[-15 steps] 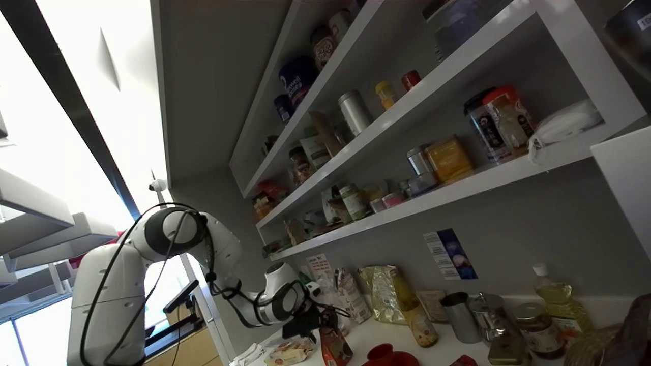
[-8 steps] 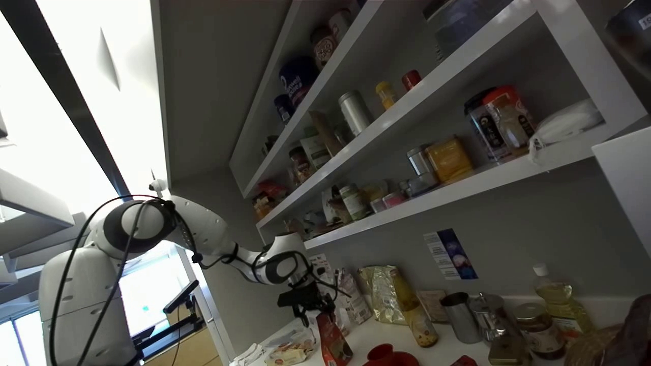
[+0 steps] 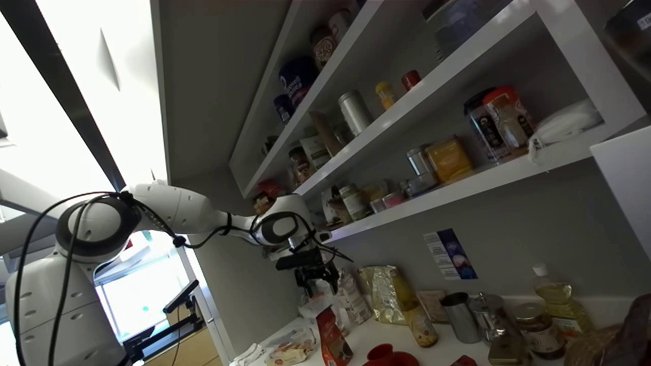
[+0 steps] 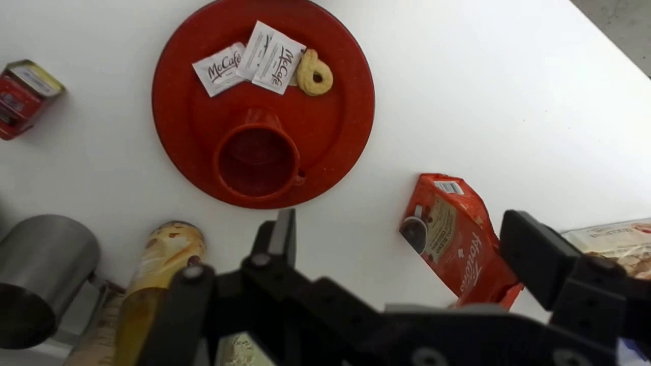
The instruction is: Remove the orange packet from the shelf
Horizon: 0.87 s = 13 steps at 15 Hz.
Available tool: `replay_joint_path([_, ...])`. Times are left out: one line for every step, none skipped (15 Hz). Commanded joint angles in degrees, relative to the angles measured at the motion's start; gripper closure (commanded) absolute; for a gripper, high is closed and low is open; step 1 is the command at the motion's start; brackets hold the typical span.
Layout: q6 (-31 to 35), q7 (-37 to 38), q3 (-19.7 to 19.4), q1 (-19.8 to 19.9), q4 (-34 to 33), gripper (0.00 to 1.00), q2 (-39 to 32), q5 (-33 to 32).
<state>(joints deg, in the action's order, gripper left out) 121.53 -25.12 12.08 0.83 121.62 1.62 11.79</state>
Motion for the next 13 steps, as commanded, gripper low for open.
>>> replay_joint_path([-1.78, 0.21, -3.26, -2.81, -0.33, 0.0, 0.46, -0.13])
replay_joint_path([-3.0, 0.22, -3.81, -2.98, -0.46, 0.0, 0.92, -0.14])
replay_joint_path([-3.5, 0.23, -4.1, -3.06, -0.47, 0.0, 1.21, -0.15])
replay_joint_path([-3.63, 0.23, -4.22, -3.11, -0.47, 0.0, 1.31, -0.15])
replay_joint_path([-3.64, 0.25, -4.22, -3.14, -0.47, 0.0, 1.31, -0.15])
replay_joint_path([-3.64, 0.29, -4.21, -3.2, -0.47, 0.0, 1.31, -0.15])
replay_joint_path([-3.64, 0.31, -4.2, -3.23, -0.47, 0.0, 1.31, -0.14])
replay_joint_path([-3.64, 0.32, -4.2, -3.24, -0.47, 0.0, 1.31, -0.15])
replay_joint_path([-3.64, 0.33, -4.2, -3.24, -0.47, 0.0, 1.31, -0.15])
replay_joint_path([-3.64, 0.33, -4.2, -3.24, -0.47, 0.0, 1.3, -0.15])
replay_joint_path([-3.64, 0.33, -4.2, -3.24, -0.47, 0.0, 1.31, -0.15])
replay_joint_path([-3.64, 0.33, -4.2, -3.24, -0.47, 0.0, 1.31, -0.15])
replay_joint_path([-3.64, 0.33, -4.2, -3.24, -0.47, 0.0, 1.31, -0.15])
